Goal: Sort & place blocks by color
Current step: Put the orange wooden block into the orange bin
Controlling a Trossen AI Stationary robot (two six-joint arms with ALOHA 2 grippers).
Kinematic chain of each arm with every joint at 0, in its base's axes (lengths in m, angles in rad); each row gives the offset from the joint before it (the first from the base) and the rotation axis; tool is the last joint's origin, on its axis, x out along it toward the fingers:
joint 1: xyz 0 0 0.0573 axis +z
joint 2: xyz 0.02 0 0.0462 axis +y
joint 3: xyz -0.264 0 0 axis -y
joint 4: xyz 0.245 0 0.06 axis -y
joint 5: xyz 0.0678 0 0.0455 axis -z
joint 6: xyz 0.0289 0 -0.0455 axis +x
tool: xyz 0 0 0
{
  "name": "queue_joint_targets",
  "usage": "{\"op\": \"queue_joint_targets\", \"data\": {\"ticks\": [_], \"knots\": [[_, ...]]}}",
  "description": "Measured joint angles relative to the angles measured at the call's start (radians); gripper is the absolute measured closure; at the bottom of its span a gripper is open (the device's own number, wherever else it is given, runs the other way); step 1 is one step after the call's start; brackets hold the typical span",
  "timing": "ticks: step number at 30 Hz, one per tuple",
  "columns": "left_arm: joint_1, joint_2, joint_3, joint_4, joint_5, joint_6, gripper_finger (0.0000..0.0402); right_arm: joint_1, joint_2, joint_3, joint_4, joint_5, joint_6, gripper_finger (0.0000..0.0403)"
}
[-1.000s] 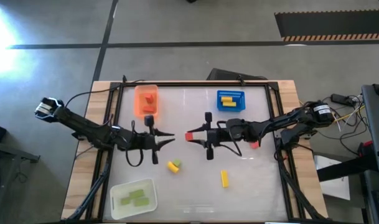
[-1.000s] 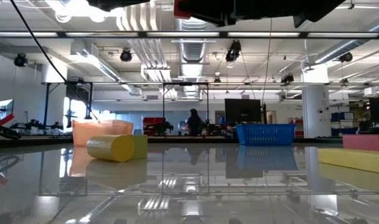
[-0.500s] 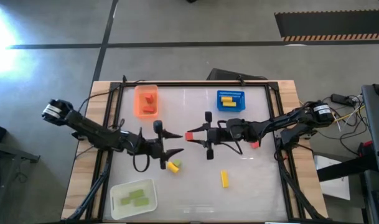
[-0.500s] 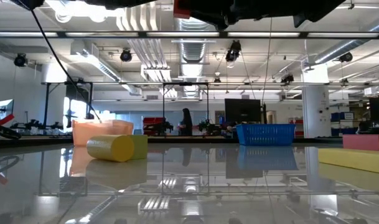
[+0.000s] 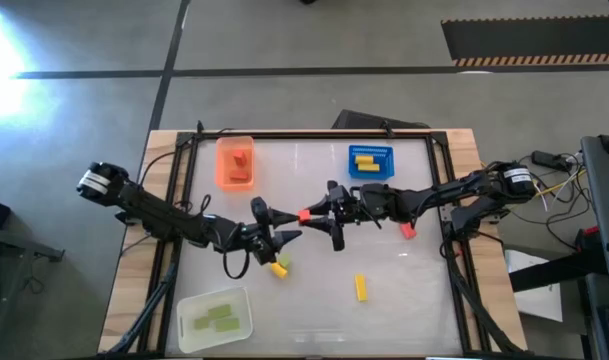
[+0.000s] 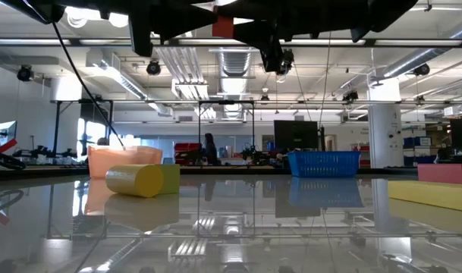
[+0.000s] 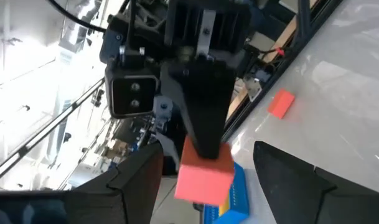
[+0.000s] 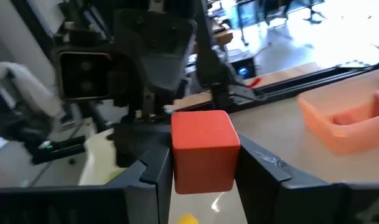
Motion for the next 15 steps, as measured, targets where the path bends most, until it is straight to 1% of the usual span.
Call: {"op": "queue_joint_targets", "data": {"ticks": [10, 15], "knots": [[0.01, 0.0, 0.0, 0.006, 0.033, -0.001, 0.0169, 0.0, 0.0, 0.0, 0.0, -0.031, 0.044, 0.0283], [0.017, 0.0, 0.0, 0.006, 0.069, -0.002, 0.0169, 0.001, 0.0, 0.0, 0.0, -0.032, 0.076, 0.0283]]}}
